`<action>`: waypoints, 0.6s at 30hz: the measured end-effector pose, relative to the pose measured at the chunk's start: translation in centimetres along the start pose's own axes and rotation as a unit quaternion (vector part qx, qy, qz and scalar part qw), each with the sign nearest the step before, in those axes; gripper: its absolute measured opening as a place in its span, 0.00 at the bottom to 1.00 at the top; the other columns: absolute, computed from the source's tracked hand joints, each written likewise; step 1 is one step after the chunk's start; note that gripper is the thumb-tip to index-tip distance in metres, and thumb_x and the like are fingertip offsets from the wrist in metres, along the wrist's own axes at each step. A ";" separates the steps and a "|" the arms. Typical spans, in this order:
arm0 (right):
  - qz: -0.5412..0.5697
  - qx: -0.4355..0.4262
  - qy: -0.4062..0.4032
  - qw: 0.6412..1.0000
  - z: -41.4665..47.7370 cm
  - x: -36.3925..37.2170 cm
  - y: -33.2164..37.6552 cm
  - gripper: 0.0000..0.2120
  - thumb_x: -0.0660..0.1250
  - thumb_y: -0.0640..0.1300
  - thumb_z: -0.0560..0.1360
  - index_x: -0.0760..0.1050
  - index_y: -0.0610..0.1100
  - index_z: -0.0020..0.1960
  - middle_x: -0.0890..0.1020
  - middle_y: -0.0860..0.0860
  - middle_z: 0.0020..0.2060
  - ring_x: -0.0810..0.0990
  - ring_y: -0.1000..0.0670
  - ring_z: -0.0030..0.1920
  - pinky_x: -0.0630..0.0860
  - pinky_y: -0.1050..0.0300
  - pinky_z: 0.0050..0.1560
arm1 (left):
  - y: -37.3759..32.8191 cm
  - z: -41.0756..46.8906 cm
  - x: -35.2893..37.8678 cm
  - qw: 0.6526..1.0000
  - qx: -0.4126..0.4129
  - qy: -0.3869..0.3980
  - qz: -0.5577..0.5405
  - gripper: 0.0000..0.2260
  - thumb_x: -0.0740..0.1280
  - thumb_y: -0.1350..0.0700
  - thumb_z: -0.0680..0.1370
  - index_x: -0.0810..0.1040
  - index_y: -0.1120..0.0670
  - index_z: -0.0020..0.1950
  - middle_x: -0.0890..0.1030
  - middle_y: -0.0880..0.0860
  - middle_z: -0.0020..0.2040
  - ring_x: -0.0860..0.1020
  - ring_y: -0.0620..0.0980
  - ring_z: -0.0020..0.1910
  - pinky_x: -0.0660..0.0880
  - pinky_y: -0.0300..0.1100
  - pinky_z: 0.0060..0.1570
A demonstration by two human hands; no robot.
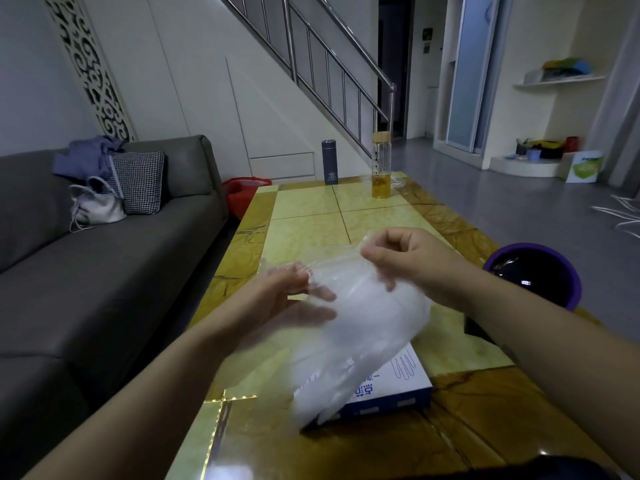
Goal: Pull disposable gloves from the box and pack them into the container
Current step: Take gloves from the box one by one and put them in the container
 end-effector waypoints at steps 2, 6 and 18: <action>-0.024 0.006 -0.068 0.997 0.1 0.1 -1.0 0.04 0.67 0.43 0.76 0.77 0.42 0.45 0.73 0.52 0.25 0.68 0.57 0.22 0.69 0.67 0.25 | 0.4 0.0 -1.3 1.000 -0.024 0.002 0.005 0.09 0.60 0.55 0.76 0.72 0.60 0.49 0.83 0.58 0.48 0.83 0.58 0.46 0.79 0.51 0.52; -0.040 0.025 -0.136 0.990 0.5 -0.1 -2.2 0.05 0.67 0.46 0.77 0.77 0.45 0.44 0.70 0.55 0.19 0.65 0.59 0.19 0.62 0.67 0.20 | 1.0 0.8 -3.3 0.995 -0.077 -0.060 0.023 0.13 0.55 0.55 0.83 0.76 0.60 0.55 0.84 0.56 0.50 0.83 0.55 0.44 0.80 0.47 0.48; -0.078 0.019 -0.228 0.970 2.2 -1.2 -4.9 0.06 0.65 0.47 0.78 0.76 0.47 0.43 0.76 0.46 0.33 0.70 0.53 0.29 0.71 0.60 0.33 | 2.3 3.3 -3.5 0.947 -0.065 -0.072 0.305 0.11 0.65 0.56 0.78 0.75 0.52 0.61 0.82 0.51 0.46 0.81 0.45 0.42 0.78 0.35 0.42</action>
Point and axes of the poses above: each hand's wrist, its own z-axis towards the middle knuckle, its own x-axis out of the palm, y = z × x, the point moved 1 cm from there along z, towards the middle knuckle
